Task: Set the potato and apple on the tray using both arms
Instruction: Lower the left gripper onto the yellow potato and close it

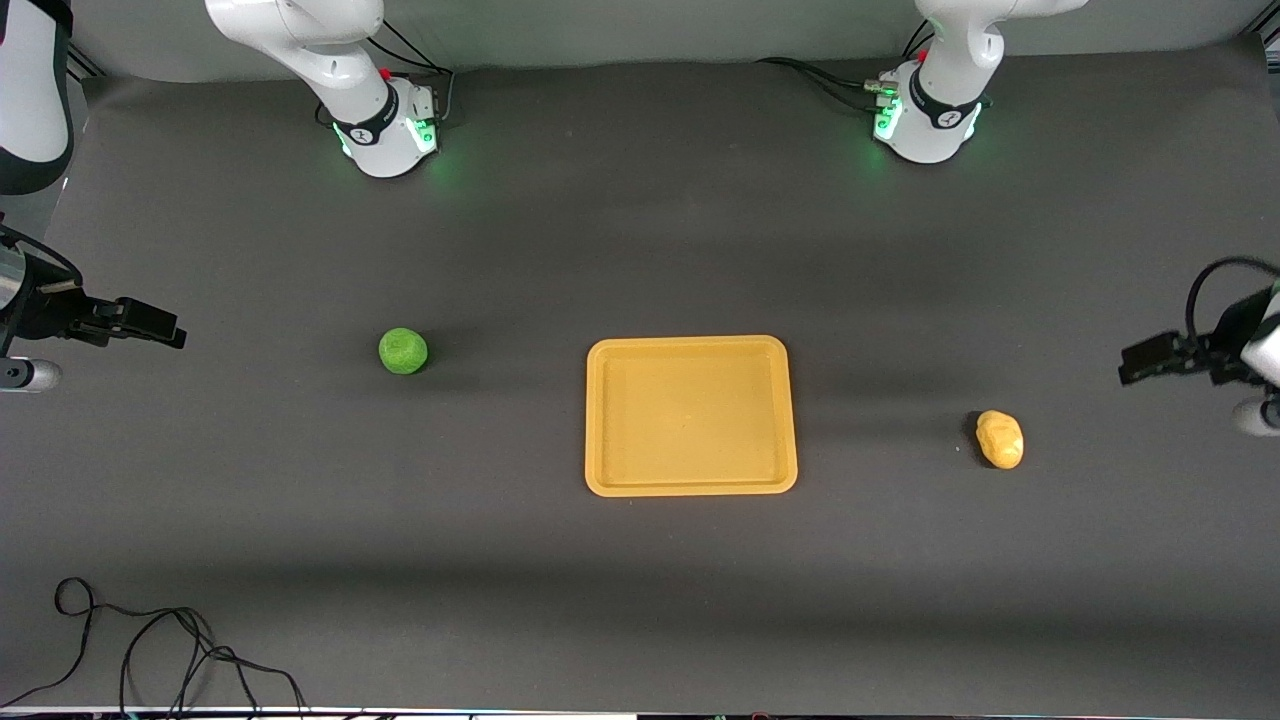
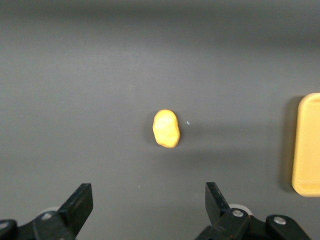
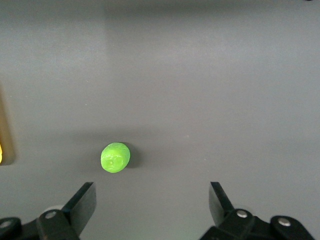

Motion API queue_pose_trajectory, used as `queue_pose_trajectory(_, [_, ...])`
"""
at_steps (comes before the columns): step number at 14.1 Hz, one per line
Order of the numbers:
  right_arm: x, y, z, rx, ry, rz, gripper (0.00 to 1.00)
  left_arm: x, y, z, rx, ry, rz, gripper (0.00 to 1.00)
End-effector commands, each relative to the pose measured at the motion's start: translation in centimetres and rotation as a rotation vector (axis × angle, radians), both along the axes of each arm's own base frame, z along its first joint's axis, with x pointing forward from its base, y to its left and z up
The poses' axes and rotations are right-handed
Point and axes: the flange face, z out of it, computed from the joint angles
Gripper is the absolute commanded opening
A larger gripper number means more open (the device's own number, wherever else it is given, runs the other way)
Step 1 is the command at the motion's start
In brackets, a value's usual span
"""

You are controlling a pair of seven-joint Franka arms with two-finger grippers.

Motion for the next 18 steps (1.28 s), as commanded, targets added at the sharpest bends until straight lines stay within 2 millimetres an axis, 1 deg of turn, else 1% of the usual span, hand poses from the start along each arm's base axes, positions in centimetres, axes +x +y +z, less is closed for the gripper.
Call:
queue_pose_trajectory(1, [-0.5, 0.1, 0.3, 0.003, -0.004, 0.020, 1.00, 0.0, 1.7, -9.1, -0.012, -0.038, 0.027, 1.00])
queue_pose_trajectory(3, [-0.4, 0.1, 0.2, 0.002, -0.001, 0.021, 1.00, -0.6, 1.1, -15.7, -0.003, -0.083, 0.012, 1.00])
queue_pose_trajectory(4, [-0.4, 0.1, 0.2, 0.003, -0.001, 0.020, 1.00, -1.1, 0.6, -17.9, -0.002, -0.094, 0.021, 1.00])
queue_pose_trajectory(5, [-0.4, 0.1, 0.2, 0.003, -0.001, 0.020, 1.00, -1.3, 0.4, -19.7, -0.004, -0.075, 0.038, 1.00])
queue_pose_trajectory(6, [-0.4, 0.1, 0.2, 0.004, -0.001, 0.021, 1.00, -1.4, 0.5, -20.9, -0.005, -0.062, 0.075, 1.00])
queue_pose_trajectory(8, [-0.4, 0.0, 0.1, 0.004, 0.001, 0.020, 1.00, -1.6, 0.0, -24.0, -0.005, -0.015, 0.056, 1.00])
queue_pose_trajectory(9, [-0.4, -0.1, 0.1, 0.004, 0.001, 0.018, 1.00, -1.7, -1.3, -25.6, -0.007, 0.011, 0.042, 1.00])
queue_pose_trajectory(11, [-0.4, -0.2, 0.1, 0.004, 0.001, 0.017, 1.00, -1.8, -3.1, -28.0, -0.006, 0.047, 0.024, 1.00])
queue_pose_trajectory(12, [-0.4, -0.2, 0.1, 0.004, 0.001, 0.017, 1.00, -1.8, -3.0, -29.0, -0.007, 0.059, 0.025, 1.00])
queue_pose_trajectory(13, [-0.4, -0.2, 0.1, 0.004, 0.001, 0.017, 1.00, -1.6, -3.0, -29.8, -0.008, 0.070, 0.026, 0.97])
queue_pose_trajectory(14, [-0.4, -0.2, 0.1, 0.004, 0.001, 0.017, 1.00, -1.6, -2.8, -29.9, -0.007, 0.074, 0.022, 0.84])
queue_pose_trajectory(16, [-0.4, -0.2, 0.0, 0.004, 0.002, 0.017, 1.00, -1.6, -2.2, -30.0, -0.008, 0.073, 0.022, 0.65])
queue_pose_trajectory(17, [-0.4, -0.2, 0.0, 0.004, 0.002, 0.017, 1.00, -1.5, -2.2, -30.2, -0.008, 0.073, 0.022, 0.57])
queue_pose_trajectory(18, [-0.4, -0.2, 0.0, 0.004, 0.002, 0.017, 1.00, -1.3, -2.5, -29.9, -0.005, 0.068, 0.016, 0.45])
